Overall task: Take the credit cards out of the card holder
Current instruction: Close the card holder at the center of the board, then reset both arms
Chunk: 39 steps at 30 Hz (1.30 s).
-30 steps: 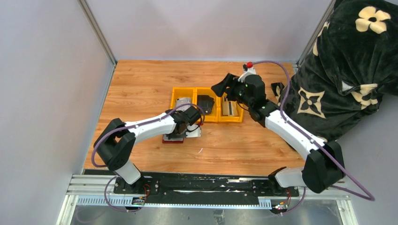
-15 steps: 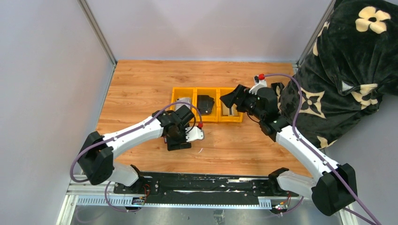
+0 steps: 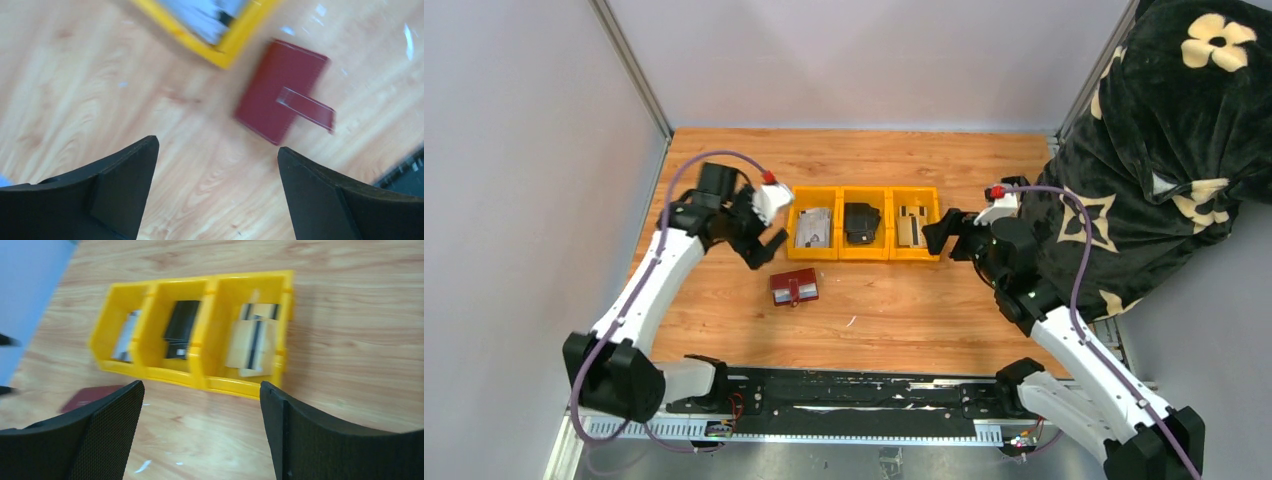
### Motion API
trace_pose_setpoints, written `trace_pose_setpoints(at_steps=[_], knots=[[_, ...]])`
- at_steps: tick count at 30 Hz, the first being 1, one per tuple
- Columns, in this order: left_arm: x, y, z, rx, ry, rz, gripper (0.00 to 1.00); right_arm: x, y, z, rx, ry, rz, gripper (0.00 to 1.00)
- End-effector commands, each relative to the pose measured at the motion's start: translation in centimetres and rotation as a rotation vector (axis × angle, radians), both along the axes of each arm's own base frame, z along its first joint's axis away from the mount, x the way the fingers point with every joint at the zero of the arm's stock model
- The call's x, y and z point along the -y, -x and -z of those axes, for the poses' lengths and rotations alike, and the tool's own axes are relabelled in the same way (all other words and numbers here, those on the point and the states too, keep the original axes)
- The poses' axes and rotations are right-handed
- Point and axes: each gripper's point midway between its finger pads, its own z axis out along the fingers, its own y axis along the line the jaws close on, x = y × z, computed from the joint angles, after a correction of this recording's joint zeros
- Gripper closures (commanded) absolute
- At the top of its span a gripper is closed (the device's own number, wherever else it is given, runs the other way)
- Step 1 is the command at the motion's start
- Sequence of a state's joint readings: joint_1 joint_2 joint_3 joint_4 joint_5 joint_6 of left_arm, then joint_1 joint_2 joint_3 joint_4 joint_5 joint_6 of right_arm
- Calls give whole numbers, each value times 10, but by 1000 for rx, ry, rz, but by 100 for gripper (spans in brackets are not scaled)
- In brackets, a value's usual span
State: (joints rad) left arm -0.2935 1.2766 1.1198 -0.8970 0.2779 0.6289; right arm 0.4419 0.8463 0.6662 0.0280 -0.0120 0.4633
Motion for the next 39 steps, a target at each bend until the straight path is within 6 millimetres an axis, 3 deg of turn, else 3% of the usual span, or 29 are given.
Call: trace_pose_setpoints(at_steps=[1, 6, 9, 15, 17, 21, 24, 28, 33, 35, 37, 39], knots=[[-25, -41, -41, 206, 180, -194, 0, 68, -4, 28, 59, 278, 240, 11], [-69, -73, -22, 396, 283, -440, 0, 144, 4, 46, 90, 457, 582, 10], [-78, -83, 0, 489, 343, -514, 0, 169, 6, 58, 49, 495, 726, 10], [-79, -90, 52, 521, 410, -573, 0, 195, 0, 90, 23, 527, 878, 8], [-79, -94, 57, 535, 419, -578, 0, 202, -3, 91, 30, 537, 904, 7], [-82, -101, 52, 566, 460, -621, 0, 221, -3, 115, -30, 560, 951, 8], [-77, -102, 45, 631, 526, -605, 0, 227, 0, 131, -37, 561, 935, 8], [-84, -103, 50, 639, 522, -649, 0, 233, -6, 128, 1, 499, 919, 8], [-97, -81, 49, 769, 534, -713, 0, 240, -15, 130, 16, 484, 904, 9], [-98, -77, 37, 860, 603, -719, 0, 240, -19, 133, 25, 479, 896, 9], [-101, -78, 49, 791, 551, -748, 0, 237, -22, 142, 13, 492, 860, 10], [-105, -85, 49, 779, 544, -779, 0, 229, -31, 142, 38, 511, 794, 10]])
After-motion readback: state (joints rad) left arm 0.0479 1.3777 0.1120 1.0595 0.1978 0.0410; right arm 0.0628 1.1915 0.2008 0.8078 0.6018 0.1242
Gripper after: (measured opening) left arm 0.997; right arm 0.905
